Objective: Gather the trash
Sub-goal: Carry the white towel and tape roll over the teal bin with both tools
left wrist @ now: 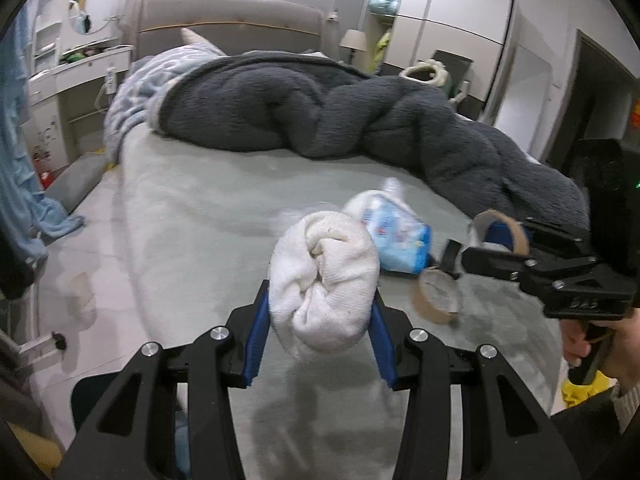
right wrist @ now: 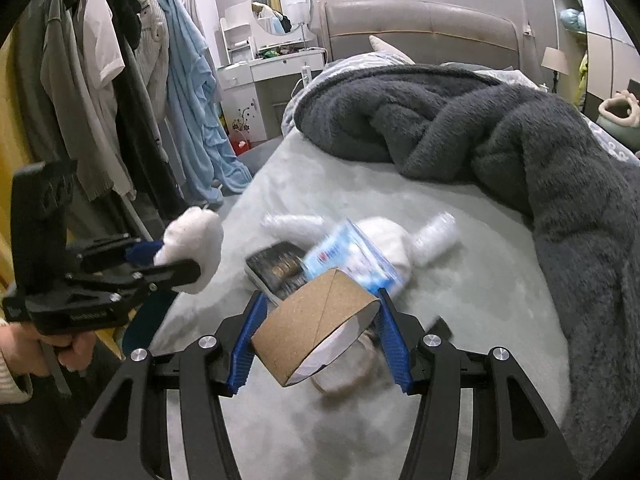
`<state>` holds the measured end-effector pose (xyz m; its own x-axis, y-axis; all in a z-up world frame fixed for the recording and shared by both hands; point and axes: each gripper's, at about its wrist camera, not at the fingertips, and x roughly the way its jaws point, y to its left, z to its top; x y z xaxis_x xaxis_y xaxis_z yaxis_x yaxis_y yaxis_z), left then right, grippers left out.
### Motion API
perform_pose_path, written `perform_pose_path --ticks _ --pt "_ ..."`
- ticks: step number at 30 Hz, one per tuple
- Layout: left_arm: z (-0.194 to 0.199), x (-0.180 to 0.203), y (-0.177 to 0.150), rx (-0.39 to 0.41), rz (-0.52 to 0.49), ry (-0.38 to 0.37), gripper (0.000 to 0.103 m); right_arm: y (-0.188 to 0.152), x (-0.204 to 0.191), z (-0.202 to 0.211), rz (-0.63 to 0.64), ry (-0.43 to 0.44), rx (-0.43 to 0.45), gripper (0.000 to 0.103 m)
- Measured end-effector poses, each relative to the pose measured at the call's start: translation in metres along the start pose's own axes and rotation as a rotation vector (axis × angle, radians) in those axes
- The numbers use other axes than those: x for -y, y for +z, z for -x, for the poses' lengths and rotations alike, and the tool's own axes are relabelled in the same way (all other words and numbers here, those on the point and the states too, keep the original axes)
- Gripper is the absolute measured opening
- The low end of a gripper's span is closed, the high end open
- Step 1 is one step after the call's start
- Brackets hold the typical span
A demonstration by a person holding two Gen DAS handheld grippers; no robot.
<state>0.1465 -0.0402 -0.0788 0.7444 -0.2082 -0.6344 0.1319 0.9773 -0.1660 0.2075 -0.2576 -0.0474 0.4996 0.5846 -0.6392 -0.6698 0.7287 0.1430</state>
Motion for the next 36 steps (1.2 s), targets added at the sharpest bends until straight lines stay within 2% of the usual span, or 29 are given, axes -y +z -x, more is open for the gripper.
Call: perform_pose_path --ticks 11,25,36 --pt "0.013 -0.052 -0.009 -0.023 0.050 0.103 0.048 0.024 -0.054 -0.029 0.039 0.053 -0.010 0.056" --pt "0.021 -0.133 -0.038 -0.155 0.164 0.234 0.049 0.049 -0.124 -0.079 0.071 0.157 -0.042 0.056" --pt "0.024 -0.185 -0.069 -0.285 0.270 0.238 0.049 0.053 -0.185 -0.119 0.131 0.258 -0.105 0.056"
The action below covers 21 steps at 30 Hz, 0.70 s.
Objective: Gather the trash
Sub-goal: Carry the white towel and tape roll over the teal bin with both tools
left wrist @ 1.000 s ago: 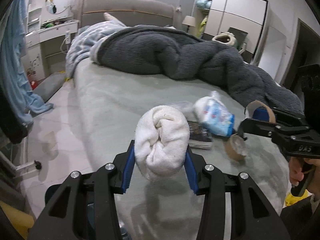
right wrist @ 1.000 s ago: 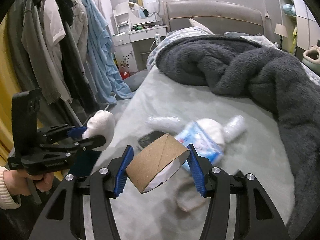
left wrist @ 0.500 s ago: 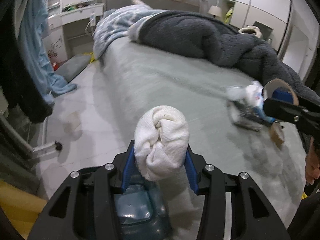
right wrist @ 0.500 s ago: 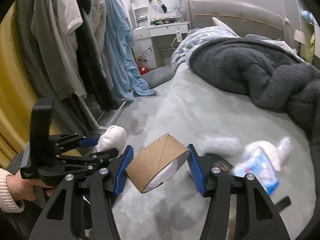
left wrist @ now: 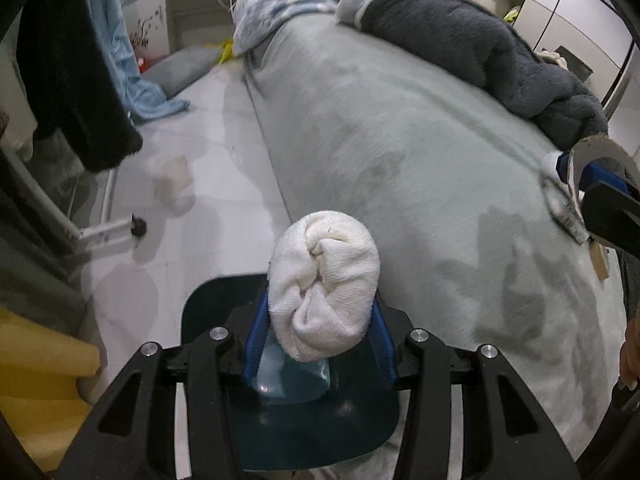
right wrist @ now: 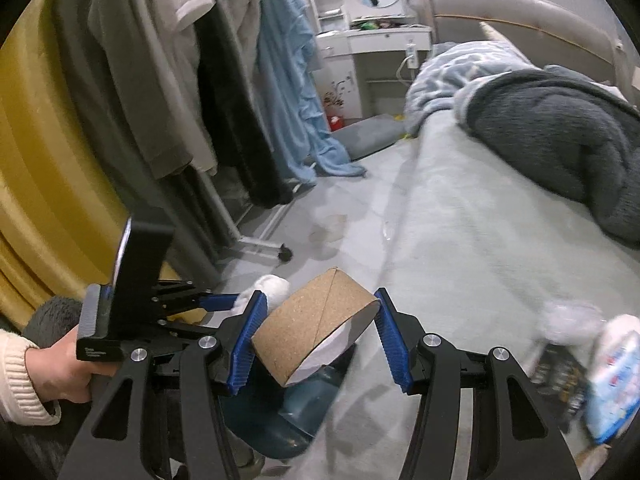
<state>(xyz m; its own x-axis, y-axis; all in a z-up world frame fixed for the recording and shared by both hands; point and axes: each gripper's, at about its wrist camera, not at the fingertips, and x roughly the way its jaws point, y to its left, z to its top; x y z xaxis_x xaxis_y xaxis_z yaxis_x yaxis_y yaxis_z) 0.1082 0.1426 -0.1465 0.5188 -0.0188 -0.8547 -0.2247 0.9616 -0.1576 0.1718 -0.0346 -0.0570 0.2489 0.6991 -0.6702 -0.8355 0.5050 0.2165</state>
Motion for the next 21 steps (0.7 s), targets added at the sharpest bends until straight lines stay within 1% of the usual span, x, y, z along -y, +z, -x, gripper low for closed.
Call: perform_pose_path --ticks 4,7,9,13,16,19,21 --pt "-0.006 -0.012 -0.006 -0.054 0.016 0.006 0.049 -0.001 -0.017 -0.022 0.030 0.027 -0.042 0.056" --pt "-0.010 -0.028 -0.010 -0.106 0.054 -0.020 0.049 -0.003 -0.028 -0.037 0.046 0.048 -0.074 0.056" --pt "-0.013 -0.035 -0.011 -0.128 0.074 -0.028 0.049 -0.005 -0.032 -0.046 0.048 0.063 -0.091 0.056" --pt "-0.020 -0.053 -0.020 -0.197 0.116 -0.036 0.049 -0.009 -0.040 -0.064 0.052 0.076 -0.130 0.056" --pt "-0.024 -0.064 -0.025 -0.240 0.137 -0.050 0.049 -0.011 -0.039 -0.077 0.041 0.081 -0.159 0.056" --pt "-0.024 -0.068 -0.030 -0.274 0.141 -0.061 0.053 -0.012 -0.037 -0.089 0.028 0.078 -0.184 0.056" --pt "-0.025 -0.071 -0.031 -0.282 0.146 -0.068 0.064 -0.014 -0.035 -0.094 0.027 0.071 -0.201 0.056"
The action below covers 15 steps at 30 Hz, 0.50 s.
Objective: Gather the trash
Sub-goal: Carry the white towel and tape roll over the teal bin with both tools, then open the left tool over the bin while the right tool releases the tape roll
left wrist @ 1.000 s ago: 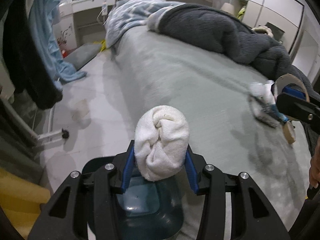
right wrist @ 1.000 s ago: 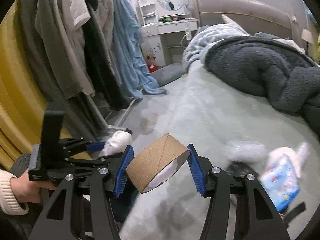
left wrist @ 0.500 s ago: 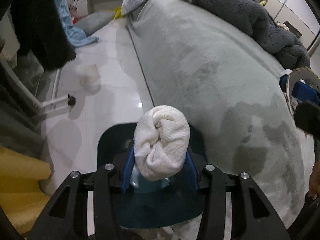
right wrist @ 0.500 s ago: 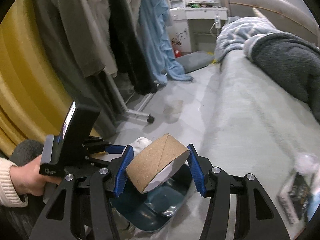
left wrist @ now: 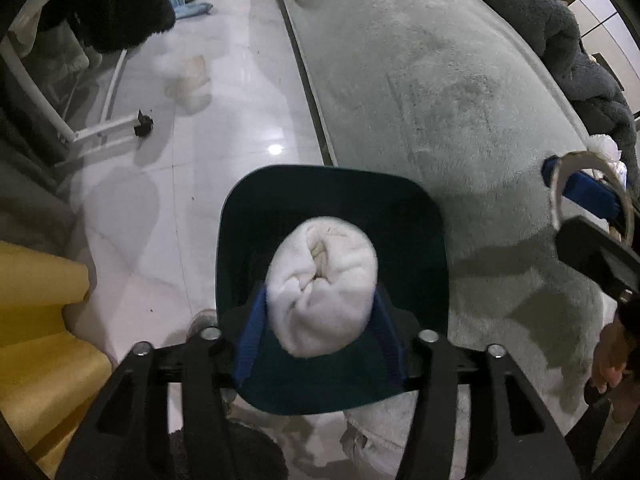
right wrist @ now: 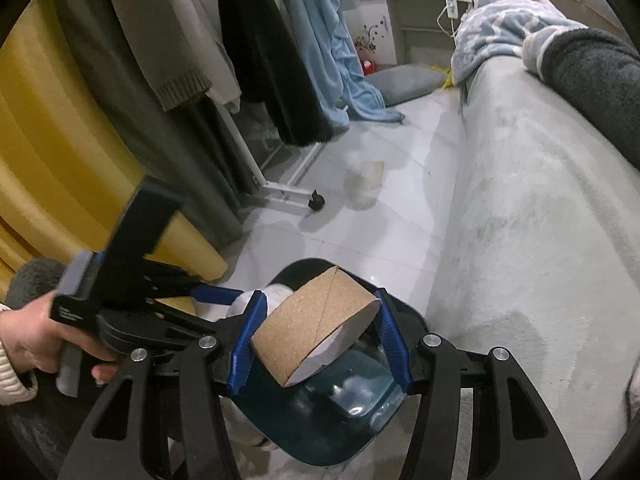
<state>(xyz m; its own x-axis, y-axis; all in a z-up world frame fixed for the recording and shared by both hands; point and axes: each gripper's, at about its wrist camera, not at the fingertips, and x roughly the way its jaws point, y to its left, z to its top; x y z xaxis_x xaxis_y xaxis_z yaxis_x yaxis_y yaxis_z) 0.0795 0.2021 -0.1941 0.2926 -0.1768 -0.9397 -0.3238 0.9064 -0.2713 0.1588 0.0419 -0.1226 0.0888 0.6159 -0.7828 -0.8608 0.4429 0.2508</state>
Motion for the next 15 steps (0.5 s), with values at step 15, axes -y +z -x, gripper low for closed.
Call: perform_pose_path --ticks 15 --pt "0.059 -0.017 0.000 0.198 -0.030 0.045 0.080 -0.020 -0.012 -0.061 0.009 -0.008 -0.171 0.056"
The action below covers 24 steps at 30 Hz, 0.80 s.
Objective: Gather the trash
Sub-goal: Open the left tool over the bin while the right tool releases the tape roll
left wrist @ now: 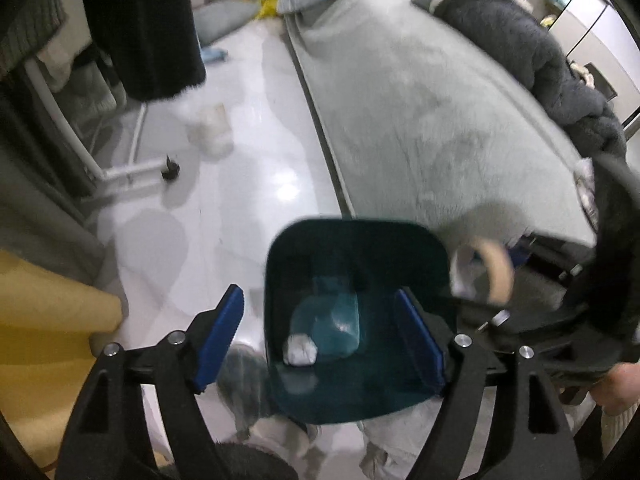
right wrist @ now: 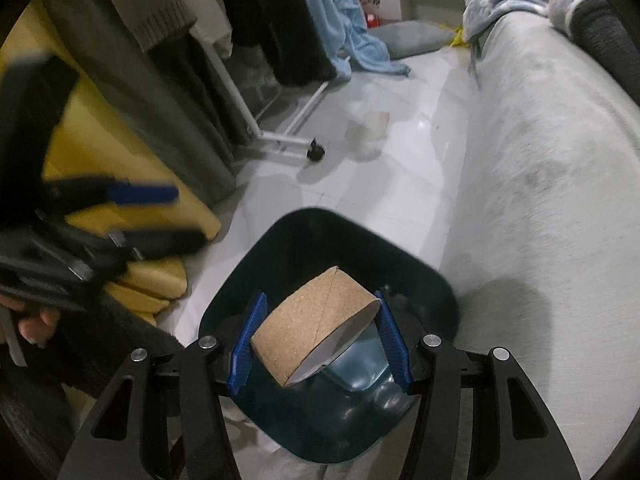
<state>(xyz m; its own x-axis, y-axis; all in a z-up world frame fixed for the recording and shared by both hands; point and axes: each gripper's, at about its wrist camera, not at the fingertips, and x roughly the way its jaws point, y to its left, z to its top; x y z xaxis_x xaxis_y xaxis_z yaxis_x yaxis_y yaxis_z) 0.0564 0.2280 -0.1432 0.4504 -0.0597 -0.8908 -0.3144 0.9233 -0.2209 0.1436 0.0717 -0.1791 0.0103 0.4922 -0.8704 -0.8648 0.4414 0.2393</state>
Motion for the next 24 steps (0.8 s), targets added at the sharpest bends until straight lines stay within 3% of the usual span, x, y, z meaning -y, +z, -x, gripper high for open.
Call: perform_pose_path --ticks 9,13,24 --pt "0.040 0.004 0.016 0.190 0.011 -0.025 0.080 -0.009 -0.023 -0.024 0.033 0.007 -0.074 0.058" --pt "0.057 0.011 0.021 0.291 -0.017 -0.005 0.078 -0.010 -0.022 -0.024 0.028 -0.002 -0.088 0.076" --pt "0.098 0.047 0.029 0.512 -0.074 -0.031 0.080 -0.006 -0.022 0.020 0.049 -0.041 0.009 0.079"
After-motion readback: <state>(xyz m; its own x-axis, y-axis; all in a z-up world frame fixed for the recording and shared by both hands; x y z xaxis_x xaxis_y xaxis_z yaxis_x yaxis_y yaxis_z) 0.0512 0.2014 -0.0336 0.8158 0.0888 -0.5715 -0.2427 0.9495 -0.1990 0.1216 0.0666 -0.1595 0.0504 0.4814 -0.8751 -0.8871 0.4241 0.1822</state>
